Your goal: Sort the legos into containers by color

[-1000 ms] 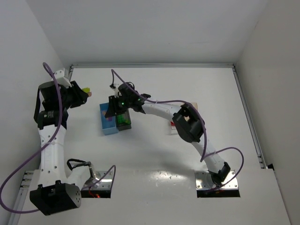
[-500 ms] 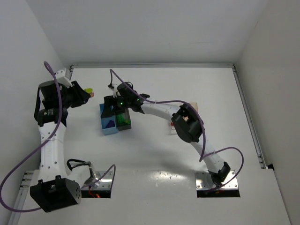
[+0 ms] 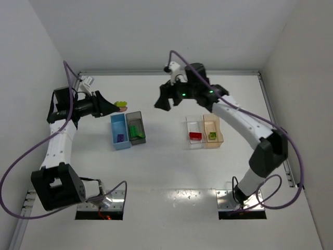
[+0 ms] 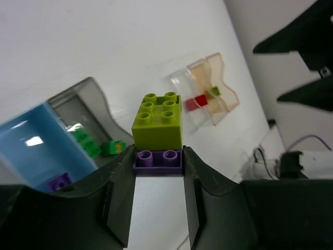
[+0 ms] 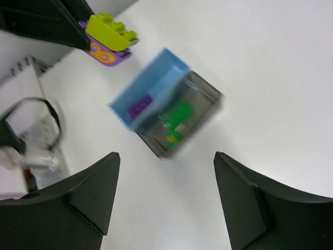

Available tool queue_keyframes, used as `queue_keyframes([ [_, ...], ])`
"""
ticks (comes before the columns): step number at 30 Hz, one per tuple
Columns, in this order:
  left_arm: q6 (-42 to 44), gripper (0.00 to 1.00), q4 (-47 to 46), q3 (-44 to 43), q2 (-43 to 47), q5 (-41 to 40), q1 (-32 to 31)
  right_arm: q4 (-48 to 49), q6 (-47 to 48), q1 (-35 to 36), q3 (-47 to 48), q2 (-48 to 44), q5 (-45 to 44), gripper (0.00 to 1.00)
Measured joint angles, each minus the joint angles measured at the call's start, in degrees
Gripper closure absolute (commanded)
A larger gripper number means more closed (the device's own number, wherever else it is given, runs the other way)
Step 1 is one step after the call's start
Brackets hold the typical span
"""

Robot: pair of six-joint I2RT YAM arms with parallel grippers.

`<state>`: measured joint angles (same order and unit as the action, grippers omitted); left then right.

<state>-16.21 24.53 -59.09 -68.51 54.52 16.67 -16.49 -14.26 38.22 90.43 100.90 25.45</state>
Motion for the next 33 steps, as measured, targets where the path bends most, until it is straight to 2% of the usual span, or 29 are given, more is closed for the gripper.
queue_keyframes([
  [2, 1.20, 0.92, -0.63, 0.00, -3.54, 5.27, -1.73, -3.26, 6.43, -5.66, -3.50, -5.88, 3.15, 0.26],
  [5, 2.84, 0.92, -0.98, -0.85, -8.92, 11.50, -6.69, -9.62, 13.75, -10.36, -5.55, -9.55, 9.29, 0.26],
  [8, 4.46, 0.92, -0.46, -3.45, -12.87, 15.47, -12.61, -17.79, 19.50, -10.99, -4.28, -7.50, 17.25, 0.26],
  [11, 8.17, 0.92, 1.99, -8.92, -15.82, 17.73, -17.84, -27.36, 25.16, -10.99, 0.63, -0.35, 25.88, 0.28],
  [16, 18.73, 0.95, 11.06, -18.34, -18.45, 16.09, -24.41, -37.16, 29.77, -11.15, 4.63, 8.35, 34.49, 0.28],
  [22, 25.57, 0.96, 17.86, -18.43, -18.93, 12.22, -29.79, -41.38, 29.79, -12.44, 6.73, 9.68, 42.95, 0.28],
  [33, 30.18, 0.96, 21.29, -18.43, -18.95, 10.80, -32.13, -42.53, 29.53, -13.88, 9.14, 10.19, 49.68, 0.28],
])
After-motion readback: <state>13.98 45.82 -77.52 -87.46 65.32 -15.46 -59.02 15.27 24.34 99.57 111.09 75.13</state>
